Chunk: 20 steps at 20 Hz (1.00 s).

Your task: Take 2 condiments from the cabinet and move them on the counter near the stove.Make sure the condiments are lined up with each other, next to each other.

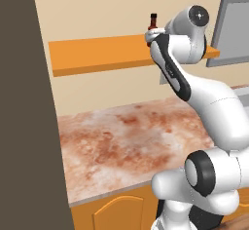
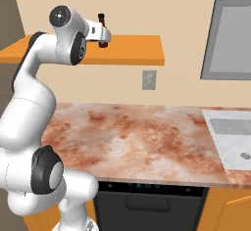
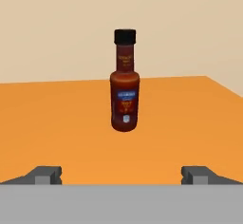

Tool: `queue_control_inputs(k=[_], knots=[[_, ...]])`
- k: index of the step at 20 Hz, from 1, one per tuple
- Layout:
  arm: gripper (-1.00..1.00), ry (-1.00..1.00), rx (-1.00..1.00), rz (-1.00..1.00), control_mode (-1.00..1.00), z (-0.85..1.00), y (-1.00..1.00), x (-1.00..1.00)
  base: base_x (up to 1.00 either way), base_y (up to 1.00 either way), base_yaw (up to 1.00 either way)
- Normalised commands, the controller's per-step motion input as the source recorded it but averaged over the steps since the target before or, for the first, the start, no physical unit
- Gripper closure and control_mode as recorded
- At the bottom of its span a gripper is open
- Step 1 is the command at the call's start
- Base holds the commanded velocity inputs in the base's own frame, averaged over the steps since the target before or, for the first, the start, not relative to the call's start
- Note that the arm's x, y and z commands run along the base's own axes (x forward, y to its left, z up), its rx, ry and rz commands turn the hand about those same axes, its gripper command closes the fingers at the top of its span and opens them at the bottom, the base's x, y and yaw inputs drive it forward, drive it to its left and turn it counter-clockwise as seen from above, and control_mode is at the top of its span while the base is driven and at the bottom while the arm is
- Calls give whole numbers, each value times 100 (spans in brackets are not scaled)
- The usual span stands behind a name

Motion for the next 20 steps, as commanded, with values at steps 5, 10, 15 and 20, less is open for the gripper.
queue_control_inputs(k=[5,10,15,20], knots=[[-100,0,0,-2,-100,-5,6,19,0,0,0],[-100,0,0,-3,-100,-8,5,16,0,0,0],[-100,0,0,-2,-100,-6,0,18,0,0,0],[-100,0,0,-1,-100,-9,0,22,0,0,0]])
